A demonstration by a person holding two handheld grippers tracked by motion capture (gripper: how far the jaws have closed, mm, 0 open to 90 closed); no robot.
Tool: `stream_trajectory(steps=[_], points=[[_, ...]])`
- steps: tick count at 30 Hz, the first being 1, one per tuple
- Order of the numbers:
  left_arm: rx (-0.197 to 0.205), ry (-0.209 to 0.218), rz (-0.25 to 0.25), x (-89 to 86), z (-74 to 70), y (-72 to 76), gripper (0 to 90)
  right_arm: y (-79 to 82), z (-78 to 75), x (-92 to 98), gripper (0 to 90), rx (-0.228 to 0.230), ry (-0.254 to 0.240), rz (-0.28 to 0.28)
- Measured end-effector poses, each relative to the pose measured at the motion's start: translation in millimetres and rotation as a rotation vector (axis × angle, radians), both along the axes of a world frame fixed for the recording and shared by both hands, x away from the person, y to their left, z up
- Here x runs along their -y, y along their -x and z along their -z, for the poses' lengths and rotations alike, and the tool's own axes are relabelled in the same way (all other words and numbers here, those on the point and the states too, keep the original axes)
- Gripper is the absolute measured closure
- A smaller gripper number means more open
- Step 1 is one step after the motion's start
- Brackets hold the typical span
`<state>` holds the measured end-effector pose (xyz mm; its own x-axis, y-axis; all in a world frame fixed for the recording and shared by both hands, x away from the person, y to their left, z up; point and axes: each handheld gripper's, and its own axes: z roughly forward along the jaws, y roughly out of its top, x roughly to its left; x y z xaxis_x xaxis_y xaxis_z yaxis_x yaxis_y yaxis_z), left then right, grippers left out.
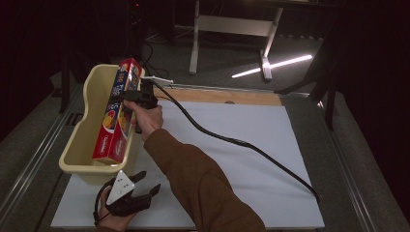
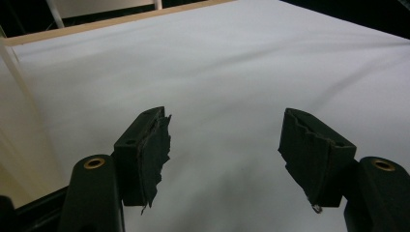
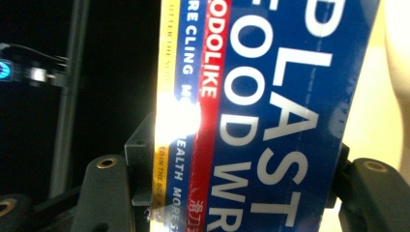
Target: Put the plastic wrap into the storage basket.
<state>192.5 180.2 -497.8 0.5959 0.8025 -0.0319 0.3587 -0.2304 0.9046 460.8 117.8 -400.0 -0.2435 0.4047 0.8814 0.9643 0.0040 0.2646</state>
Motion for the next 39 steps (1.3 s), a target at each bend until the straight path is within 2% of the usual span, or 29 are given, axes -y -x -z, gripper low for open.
stream_trajectory(steps=[3,7,10,11,12,15,17,21,24,27,29,31,34,36,39], points=[[0.002,-0.002,-0.001,-0.3,-0.1,0.4,34.2,1.6,-3.5,-0.5,35.7,0.029,0.059,0.003],[0.0,-0.002,-0.005,-0.5,0.1,1.0,34.2,1.2,-5.5,1.5,31.7,0.052,0.086,-0.007],[0.001,-0.003,-0.007,-0.7,0.0,1.3,34.2,0.7,-7.7,5.3,32.9,0.074,0.132,0.0],[0.001,-0.003,-0.007,-0.7,0.0,1.4,34.2,0.2,-7.9,7.6,35.7,0.079,0.13,0.007],[0.001,-0.004,-0.007,-0.8,0.1,1.2,34.2,-0.7,-8.6,10.5,35.9,0.08,0.107,0.005],[0.0,-0.003,-0.007,-0.6,0.3,0.7,34.2,0.1,-17.1,16.4,36.3,0.127,0.118,-0.006],[0.001,-0.003,-0.008,-0.5,0.2,0.6,34.1,0.9,-21.9,20.8,37.2,0.167,0.131,-0.034],[0.0,-0.004,-0.008,-0.3,0.4,0.4,33.9,4.4,-27.9,38.1,38.8,0.278,0.195,-0.069],[-0.001,-0.004,-0.01,0.2,0.5,-0.4,33.9,7.2,-29.7,59.6,39.2,0.387,0.255,-0.1],[-0.004,-0.009,-0.008,0.6,0.5,-1.6,33.8,10.5,-29.0,81.4,38.4,0.48,0.292,-0.12],[-0.005,-0.014,-0.009,1.0,0.6,-2.3,33.4,15.7,-27.1,97.7,34.9,0.576,0.345,-0.12],[-0.005,-0.015,-0.011,1.6,0.8,-2.8,33.3,22.8,-22.6,114.8,32.7,0.691,0.413,-0.138],[-0.009,-0.014,-0.017,2.1,1.1,-3.6,32.7,36.2,-12.1,143.5,29.3,0.834,0.509,-0.17],[-0.01,-0.012,-0.019,2.0,1.1,-3.9,32.5,45.4,-4.6,164.4,27.4,0.883,0.56,-0.176],[-0.013,-0.015,-0.027,1.5,1.2,-4.3,32.5,58.4,8.2,199.1,26.2,0.914,0.623,-0.15]])
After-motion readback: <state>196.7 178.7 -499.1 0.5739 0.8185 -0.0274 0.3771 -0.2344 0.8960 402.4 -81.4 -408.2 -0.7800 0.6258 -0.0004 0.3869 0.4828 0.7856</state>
